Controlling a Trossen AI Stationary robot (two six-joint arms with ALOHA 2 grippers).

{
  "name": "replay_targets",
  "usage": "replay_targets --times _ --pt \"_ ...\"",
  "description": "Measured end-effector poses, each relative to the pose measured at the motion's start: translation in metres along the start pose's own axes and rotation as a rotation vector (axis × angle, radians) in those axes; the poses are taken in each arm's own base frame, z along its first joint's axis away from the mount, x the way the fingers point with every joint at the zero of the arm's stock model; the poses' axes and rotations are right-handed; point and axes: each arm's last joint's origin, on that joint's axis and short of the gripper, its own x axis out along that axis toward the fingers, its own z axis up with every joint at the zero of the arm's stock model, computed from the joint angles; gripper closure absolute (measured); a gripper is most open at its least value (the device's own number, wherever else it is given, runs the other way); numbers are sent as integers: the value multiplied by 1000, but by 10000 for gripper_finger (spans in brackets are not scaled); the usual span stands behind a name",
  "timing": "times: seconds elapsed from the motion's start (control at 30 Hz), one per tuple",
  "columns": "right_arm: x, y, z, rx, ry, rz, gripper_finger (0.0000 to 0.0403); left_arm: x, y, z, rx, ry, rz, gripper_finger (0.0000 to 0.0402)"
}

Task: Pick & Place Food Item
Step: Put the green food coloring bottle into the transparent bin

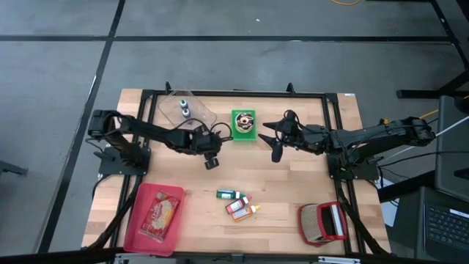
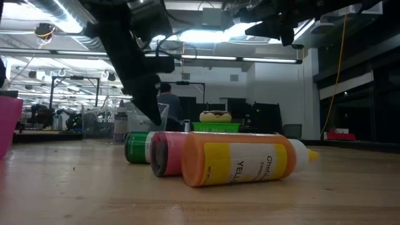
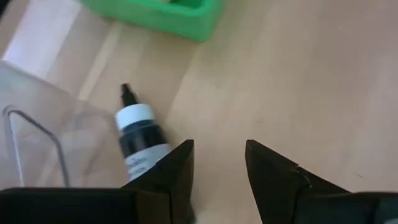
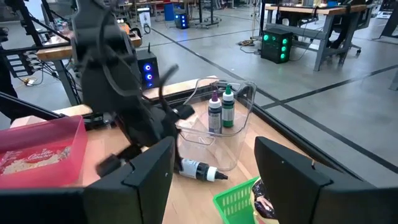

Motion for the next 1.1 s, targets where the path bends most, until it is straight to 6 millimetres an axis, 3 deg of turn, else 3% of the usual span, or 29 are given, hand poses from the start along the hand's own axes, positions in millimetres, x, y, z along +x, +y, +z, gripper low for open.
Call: replay_targets --times 0.23,0.63,0.93,1.1 --pt "0 0 1 -16 -4 15 176 21 11 2 -20 43 114 262" --pt "0 2 1 -30 1 53 176 40 19 34 -21 112 137 262" --pt "0 2 0 -22 3 61 176 60 29 30 -21 198 178 262" --pt "0 2 0 -22 4 68 176 61 31 30 -23 205 169 262"
